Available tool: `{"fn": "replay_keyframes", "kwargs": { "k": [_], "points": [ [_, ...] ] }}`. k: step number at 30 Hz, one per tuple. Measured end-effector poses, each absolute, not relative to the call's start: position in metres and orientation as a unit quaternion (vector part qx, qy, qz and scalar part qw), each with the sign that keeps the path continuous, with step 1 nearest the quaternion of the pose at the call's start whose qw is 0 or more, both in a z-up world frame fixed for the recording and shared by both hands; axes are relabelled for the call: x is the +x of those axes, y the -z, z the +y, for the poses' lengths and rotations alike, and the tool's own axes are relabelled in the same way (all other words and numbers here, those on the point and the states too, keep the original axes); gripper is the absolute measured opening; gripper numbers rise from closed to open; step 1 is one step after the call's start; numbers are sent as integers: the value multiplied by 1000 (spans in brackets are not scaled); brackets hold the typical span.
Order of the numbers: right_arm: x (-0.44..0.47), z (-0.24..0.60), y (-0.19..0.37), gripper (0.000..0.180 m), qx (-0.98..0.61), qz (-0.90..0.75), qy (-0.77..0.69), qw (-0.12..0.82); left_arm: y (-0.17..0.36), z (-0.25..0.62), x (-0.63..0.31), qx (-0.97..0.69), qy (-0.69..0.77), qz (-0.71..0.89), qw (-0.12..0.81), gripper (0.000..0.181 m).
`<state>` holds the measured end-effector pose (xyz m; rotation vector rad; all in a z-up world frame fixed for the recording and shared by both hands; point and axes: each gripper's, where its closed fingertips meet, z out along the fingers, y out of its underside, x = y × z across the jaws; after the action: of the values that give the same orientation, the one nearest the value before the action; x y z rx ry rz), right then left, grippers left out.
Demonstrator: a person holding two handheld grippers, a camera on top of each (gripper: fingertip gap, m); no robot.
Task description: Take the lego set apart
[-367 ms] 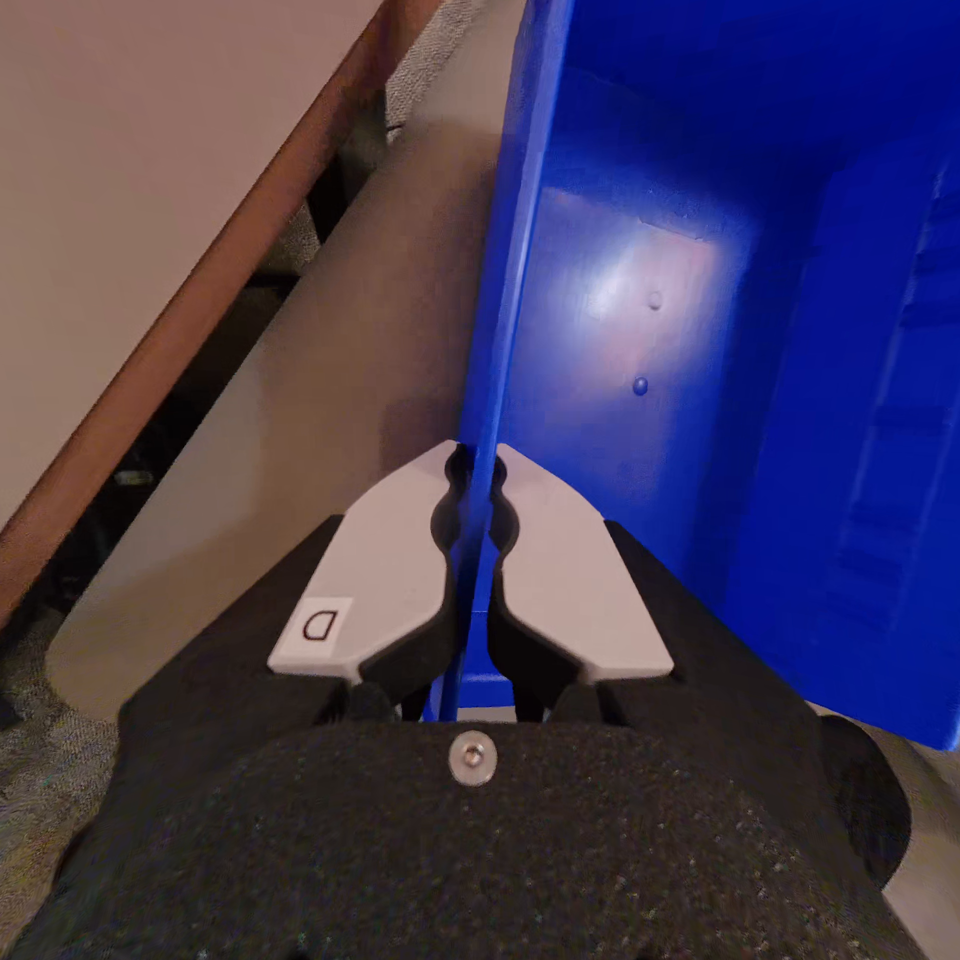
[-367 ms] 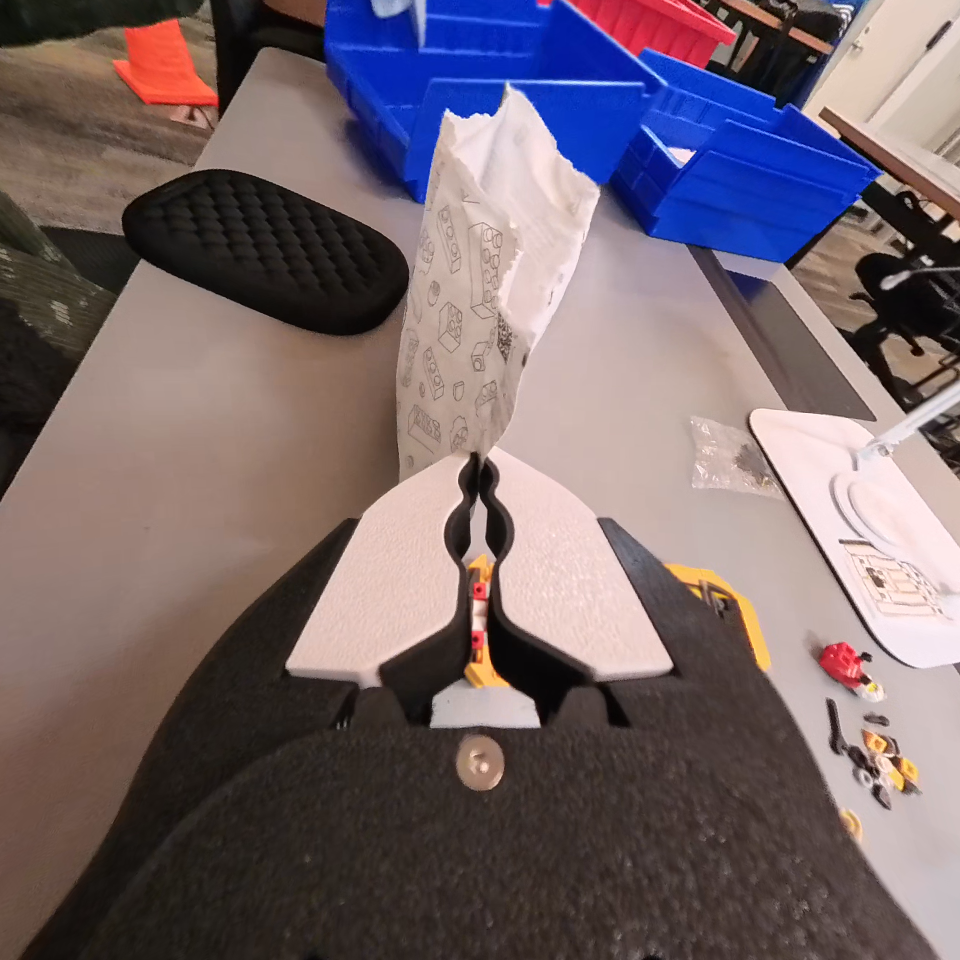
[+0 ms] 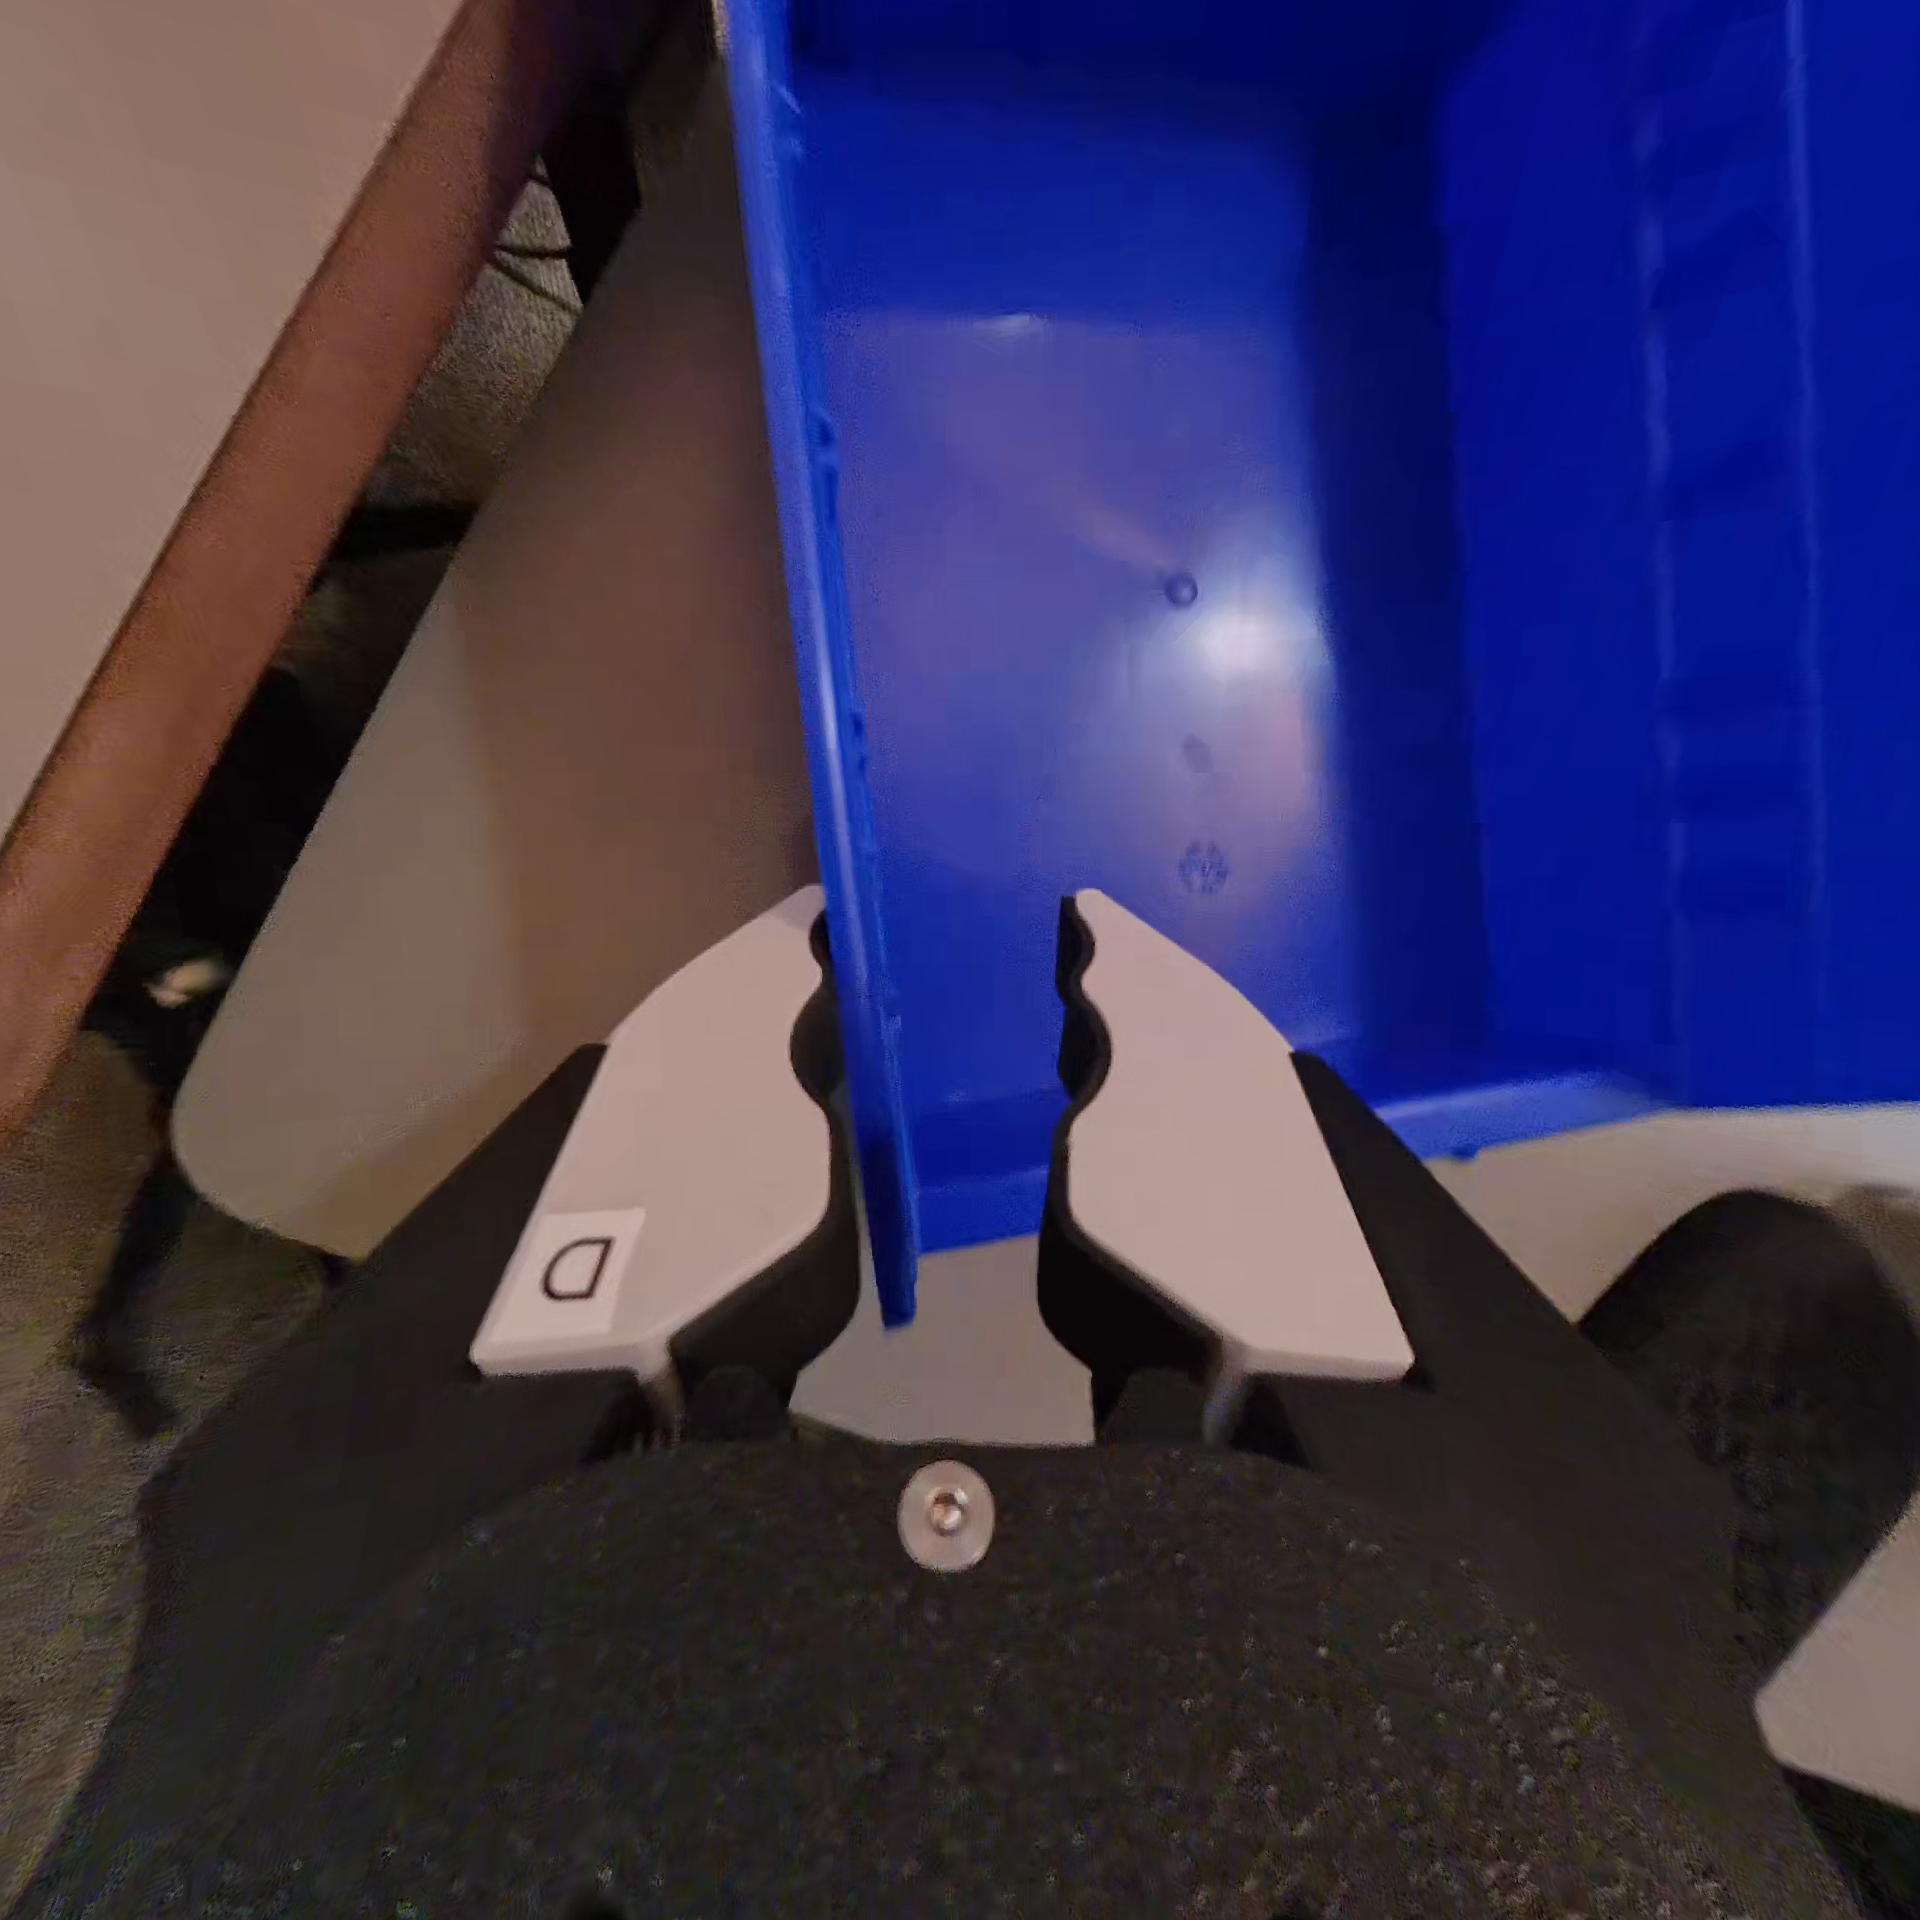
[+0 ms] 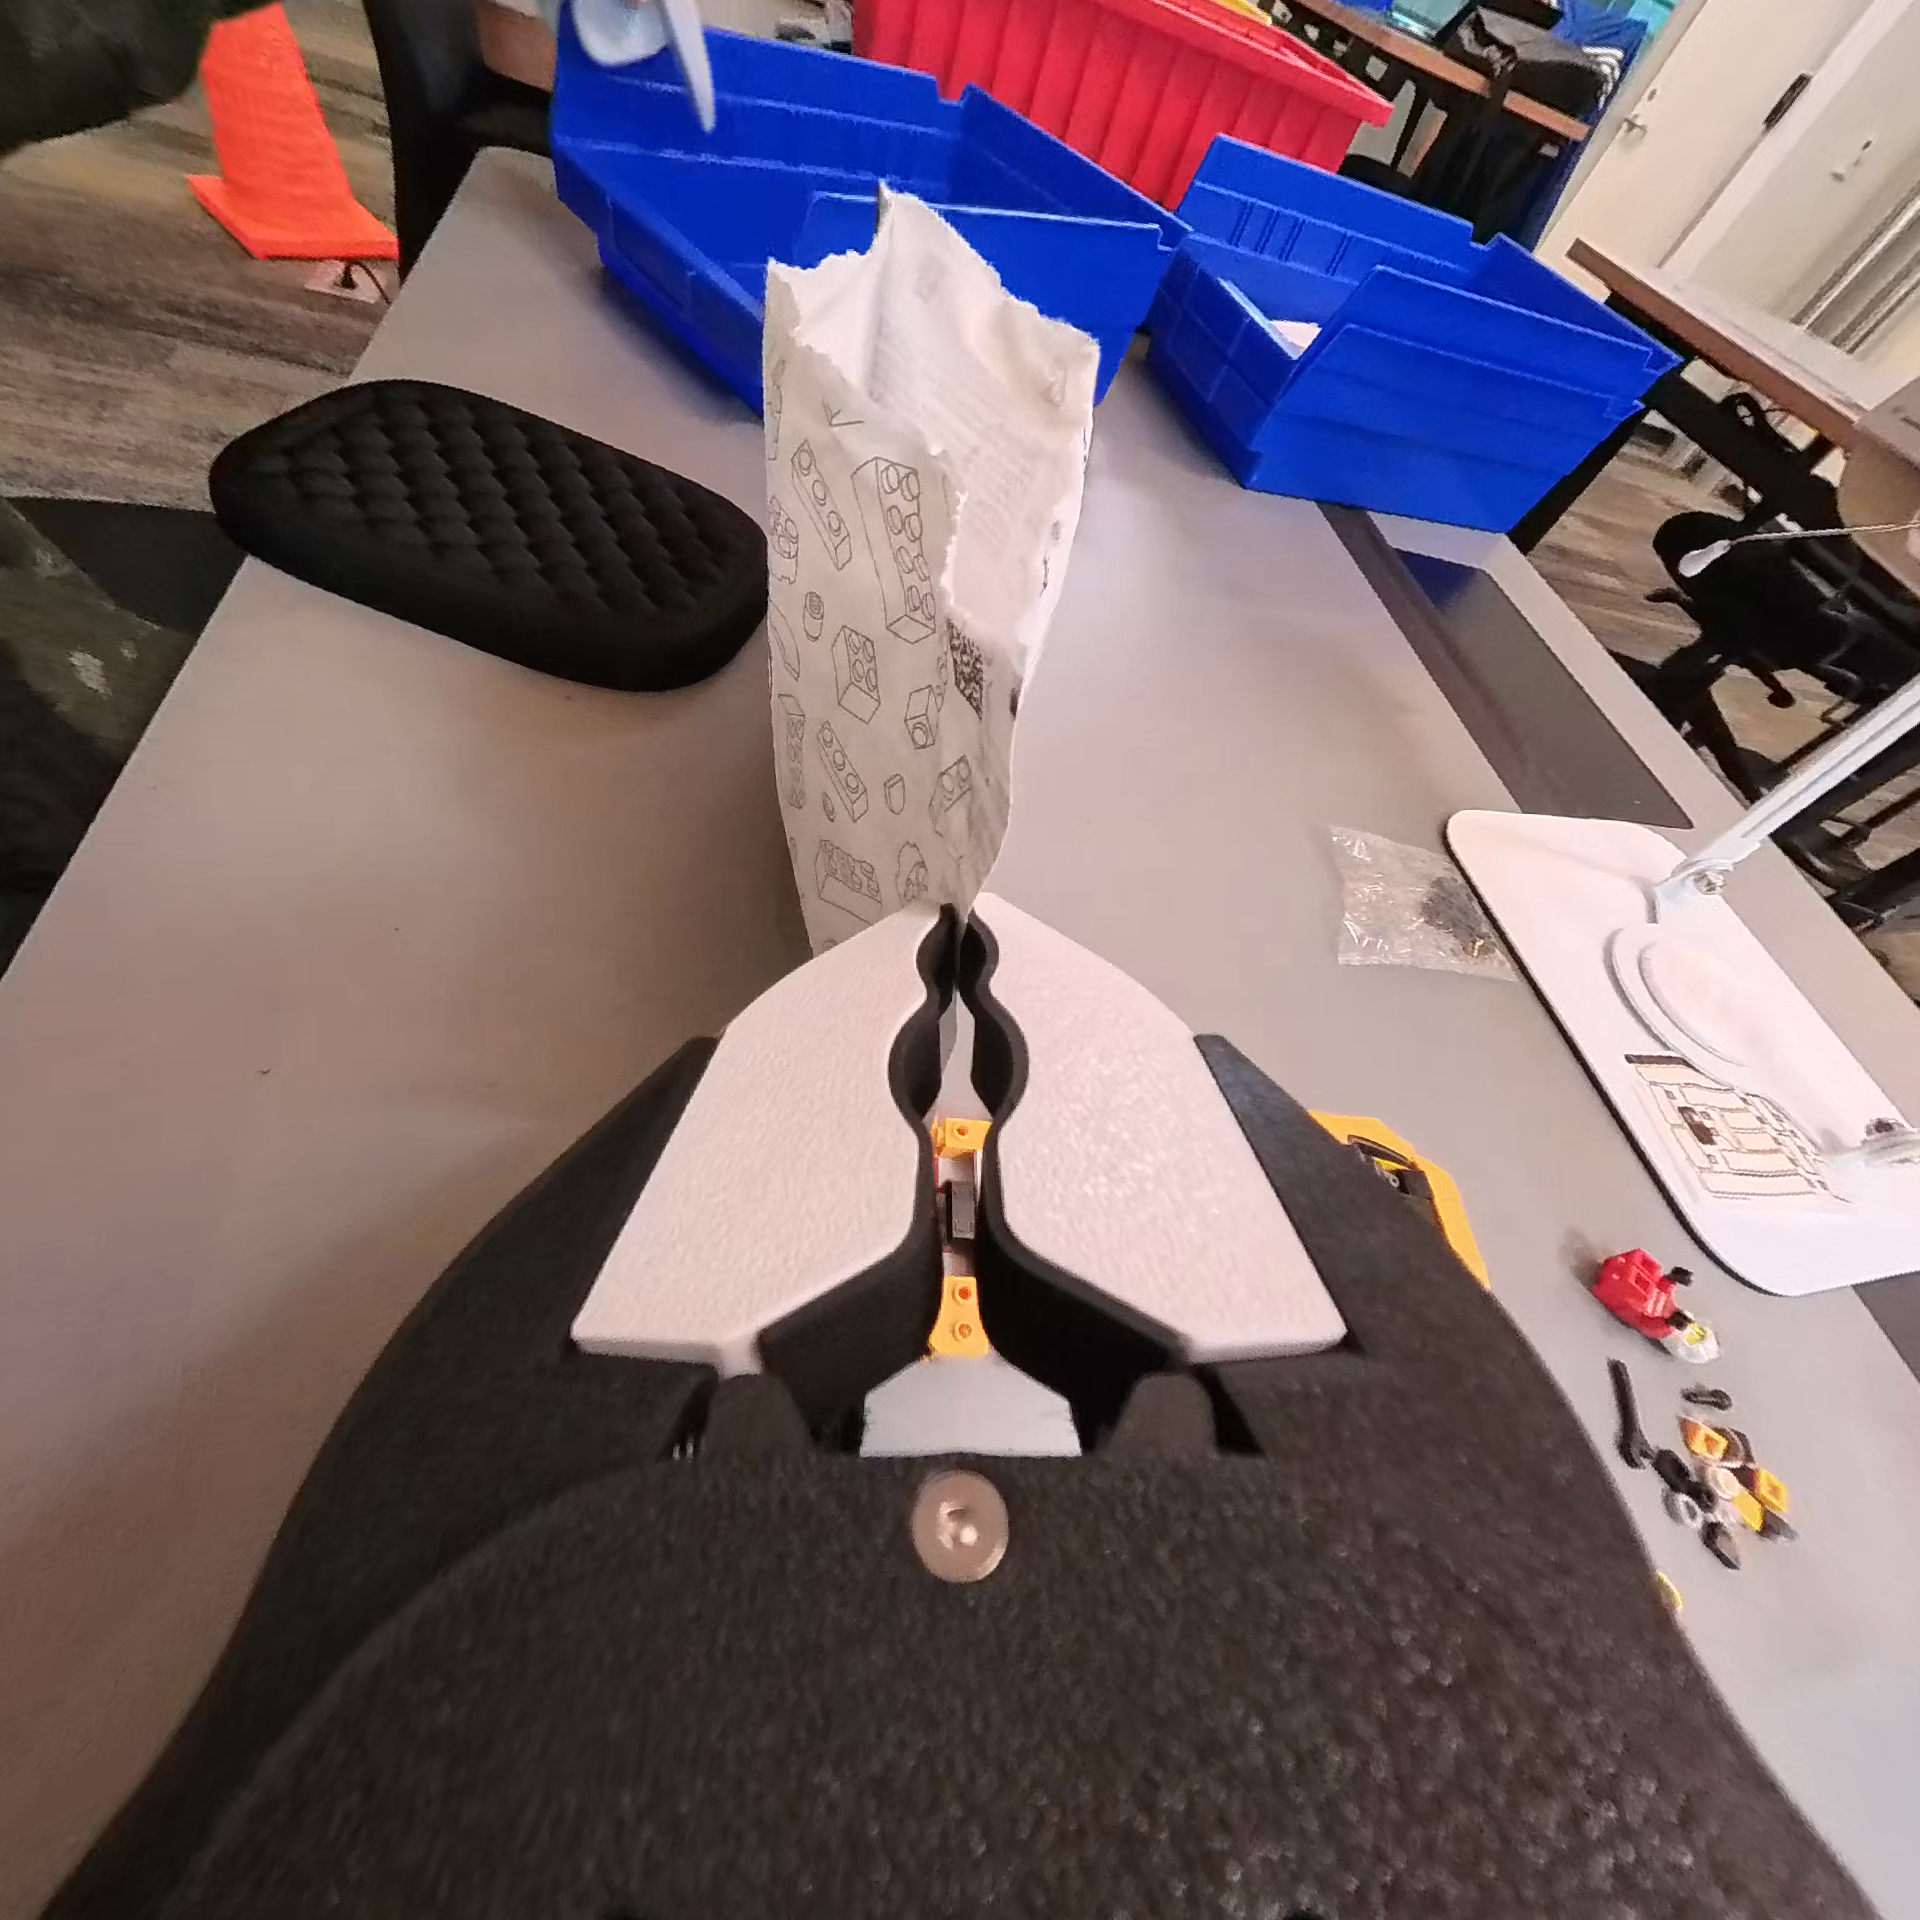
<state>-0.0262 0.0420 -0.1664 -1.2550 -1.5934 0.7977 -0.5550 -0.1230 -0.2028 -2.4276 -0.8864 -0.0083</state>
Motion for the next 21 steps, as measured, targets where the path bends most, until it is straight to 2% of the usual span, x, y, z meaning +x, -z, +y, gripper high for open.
{"fn": "replay_keyframes", "kwargs": {
  "k": [1, 3, 5, 12, 14, 16, 18, 21],
  "points": [
    [-26, 42, 166, 0, -511, -647, -325, 463, 203, -127, -549, -911, -8, -309, 275, 41],
    [-26, 43, 168, 0, -514, -646, -326, 461, 203, -131, -533, -920, -4, -274, 280, 35],
    [-26, 44, 170, 0, -518, -646, -326, 456, 206, -133, -514, -928, 17, -240, 283, 21],
    [-27, 49, 174, 0, -536, -637, -324, 450, 207, -117, -477, -930, -2, -189, 314, 30],
    [-27, 51, 175, 0, -540, -635, -320, 450, 199, -110, -474, -918, -20, -201, 341, 44],
    [-27, 52, 176, 0, -543, -634, -321, 449, 179, -115, -483, -905, -107, -210, 355, 49],
    [-26, 51, 177, 0, -541, -634, -325, 446, 138, -101, -469, -874, -176, -147, 429, 39],
    [-26, 48, 178, 0, -534, -641, -331, 441, 101, -49, -377, -832, -71, 18, 549, 34]
  ]
}}
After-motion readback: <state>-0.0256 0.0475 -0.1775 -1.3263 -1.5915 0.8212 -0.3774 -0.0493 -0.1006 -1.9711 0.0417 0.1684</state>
